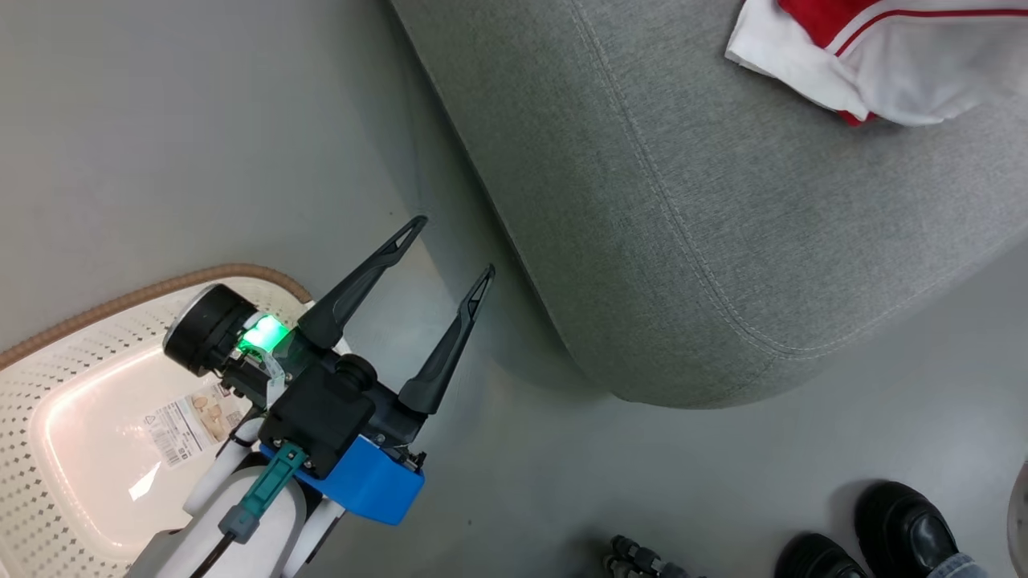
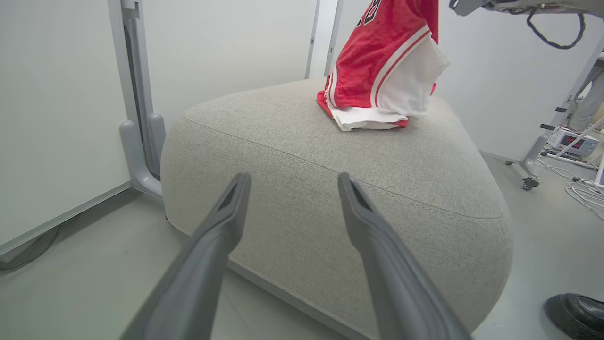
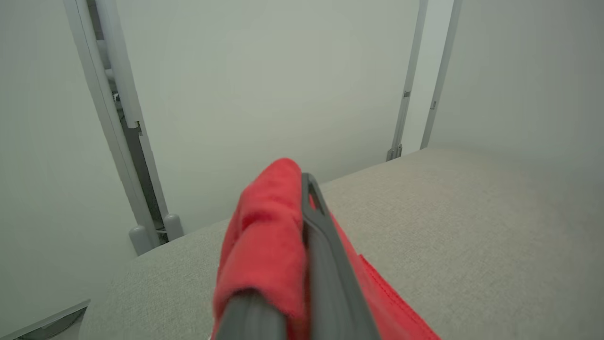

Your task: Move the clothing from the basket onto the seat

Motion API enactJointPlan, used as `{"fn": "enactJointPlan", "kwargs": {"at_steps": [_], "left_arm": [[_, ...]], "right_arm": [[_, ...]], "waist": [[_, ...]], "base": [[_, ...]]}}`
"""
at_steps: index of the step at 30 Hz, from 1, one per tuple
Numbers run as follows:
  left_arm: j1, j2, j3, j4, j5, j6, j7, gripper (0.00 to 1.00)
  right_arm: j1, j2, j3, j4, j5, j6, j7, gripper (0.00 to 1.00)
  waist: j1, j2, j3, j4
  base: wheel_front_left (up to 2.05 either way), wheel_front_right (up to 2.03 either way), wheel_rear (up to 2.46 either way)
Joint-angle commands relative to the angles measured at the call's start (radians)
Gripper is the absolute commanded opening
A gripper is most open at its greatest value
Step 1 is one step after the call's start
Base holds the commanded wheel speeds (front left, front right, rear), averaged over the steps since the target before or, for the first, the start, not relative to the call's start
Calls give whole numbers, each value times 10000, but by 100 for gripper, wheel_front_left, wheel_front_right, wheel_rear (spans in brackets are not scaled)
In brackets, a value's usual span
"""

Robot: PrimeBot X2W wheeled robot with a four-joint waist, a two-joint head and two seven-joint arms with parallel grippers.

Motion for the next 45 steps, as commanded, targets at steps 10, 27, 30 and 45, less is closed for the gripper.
{"fn": "enactJointPlan", "kwargs": {"at_steps": [10, 27, 30, 45], "left_arm": [[-317, 256, -110, -453, 118, 34, 191, 100], [-463, 202, -266, -262, 34, 174, -5, 100], [-489, 180, -309, -195, 3, 166, -62, 100], [-571, -180, -474, 609, -273, 259, -676, 100]], "right_arm": [[226, 267, -747, 2092, -805, 5, -704, 0], [-254, 331, -1103, 3573, -1982, 5, -933, 100], [-223, 401, -1237, 3585, -1861, 5, -942, 100], [624, 669, -910, 2998, -1883, 5, -947, 100]], "waist": [[-2, 0, 719, 635], [-2, 0, 689, 750], [-2, 0, 656, 785], [-2, 0, -117, 1093]], "base": [[0, 0, 0], [0, 0, 0], [0, 0, 0], [0, 0, 0]]}}
